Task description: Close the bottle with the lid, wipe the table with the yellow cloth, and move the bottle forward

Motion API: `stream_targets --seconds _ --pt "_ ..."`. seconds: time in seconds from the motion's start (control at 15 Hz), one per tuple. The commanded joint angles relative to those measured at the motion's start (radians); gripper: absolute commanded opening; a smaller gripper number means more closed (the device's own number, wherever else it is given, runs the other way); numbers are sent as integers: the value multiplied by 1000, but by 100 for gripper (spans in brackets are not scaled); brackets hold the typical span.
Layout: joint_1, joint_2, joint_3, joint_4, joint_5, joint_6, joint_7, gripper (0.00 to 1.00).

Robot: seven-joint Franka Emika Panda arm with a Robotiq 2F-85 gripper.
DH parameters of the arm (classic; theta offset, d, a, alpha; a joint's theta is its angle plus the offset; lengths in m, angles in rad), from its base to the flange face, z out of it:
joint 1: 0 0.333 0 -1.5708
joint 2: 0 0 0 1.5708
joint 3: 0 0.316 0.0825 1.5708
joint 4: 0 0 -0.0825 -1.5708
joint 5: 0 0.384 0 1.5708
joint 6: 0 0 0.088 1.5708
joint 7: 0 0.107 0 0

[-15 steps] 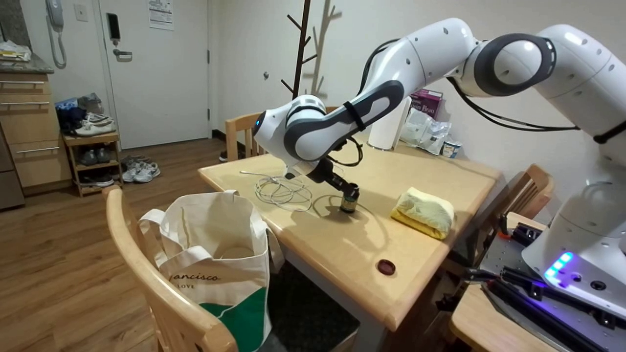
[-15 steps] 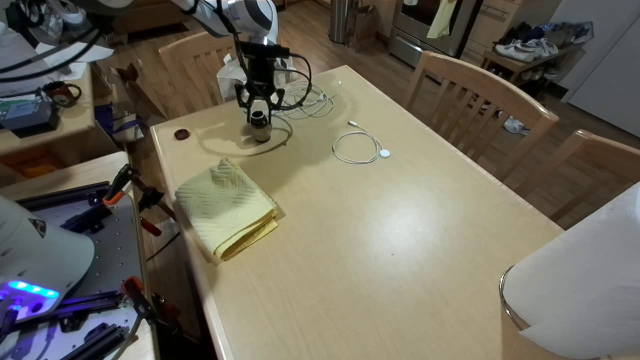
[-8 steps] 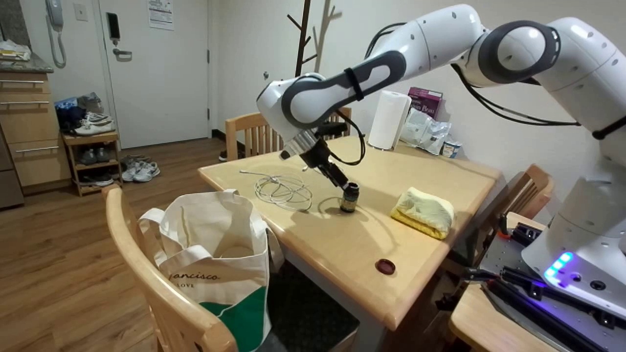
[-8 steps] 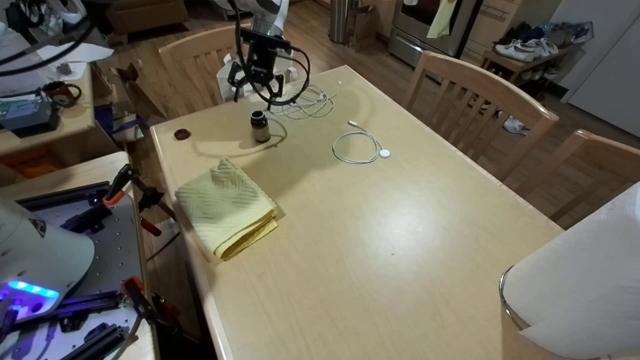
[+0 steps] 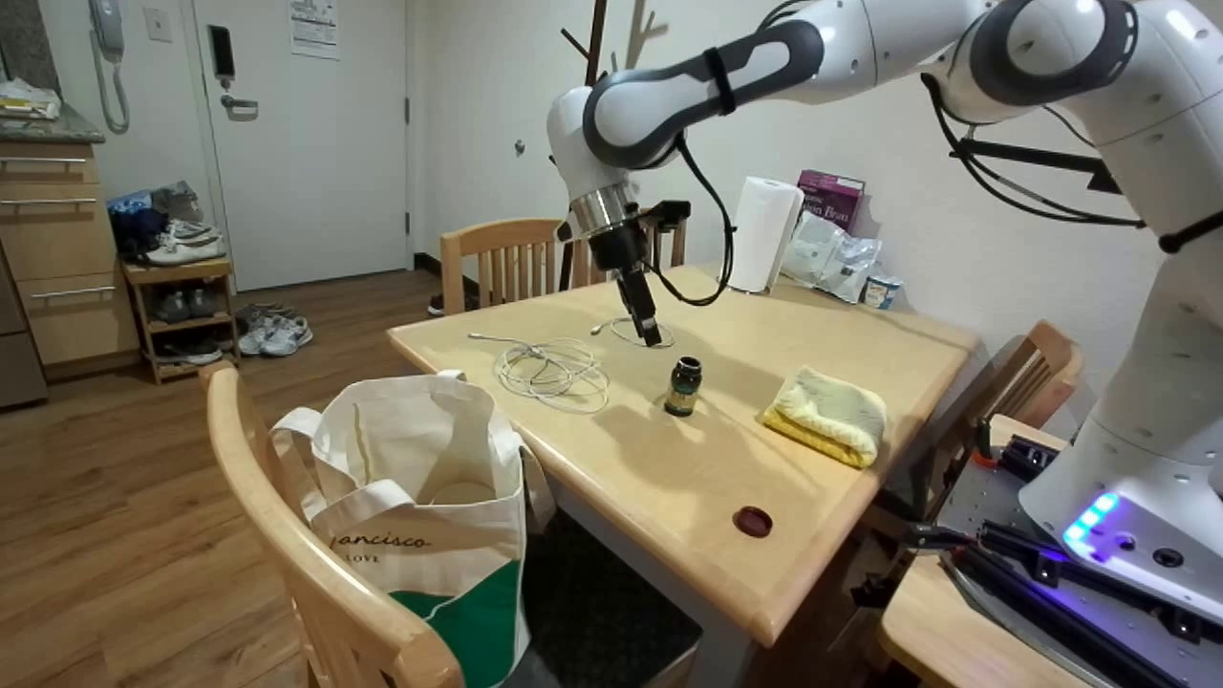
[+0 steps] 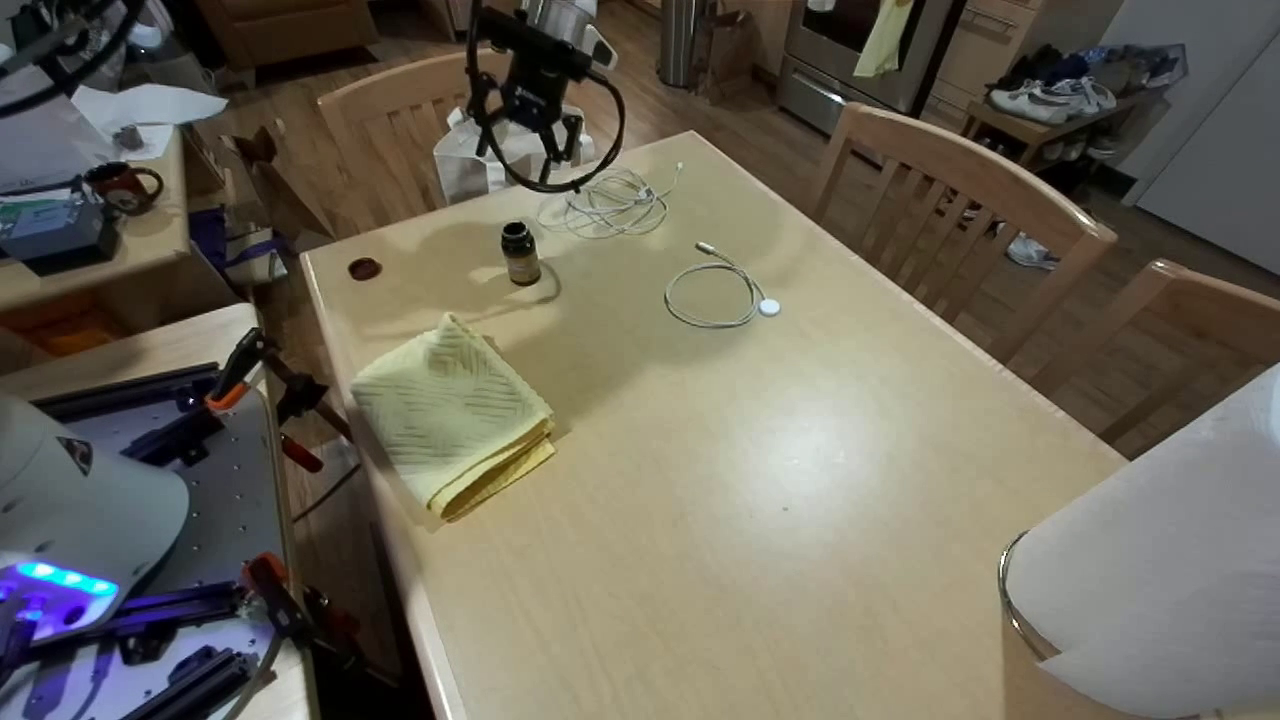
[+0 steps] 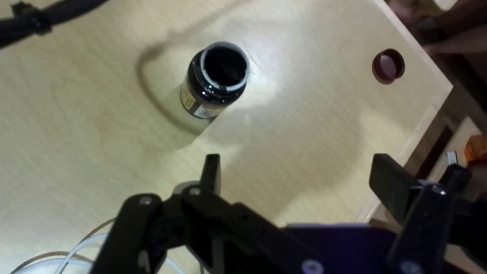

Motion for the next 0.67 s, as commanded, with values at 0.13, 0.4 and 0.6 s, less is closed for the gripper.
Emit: stream_targets --seconds 0.13,0.4,0.6 --pt "-61 -285 25 -323 114 288 112 100" --pt "-35 -453 5 -510 83 522 212 100" --pt "-32 -526 17 -632 99 741 267 100"
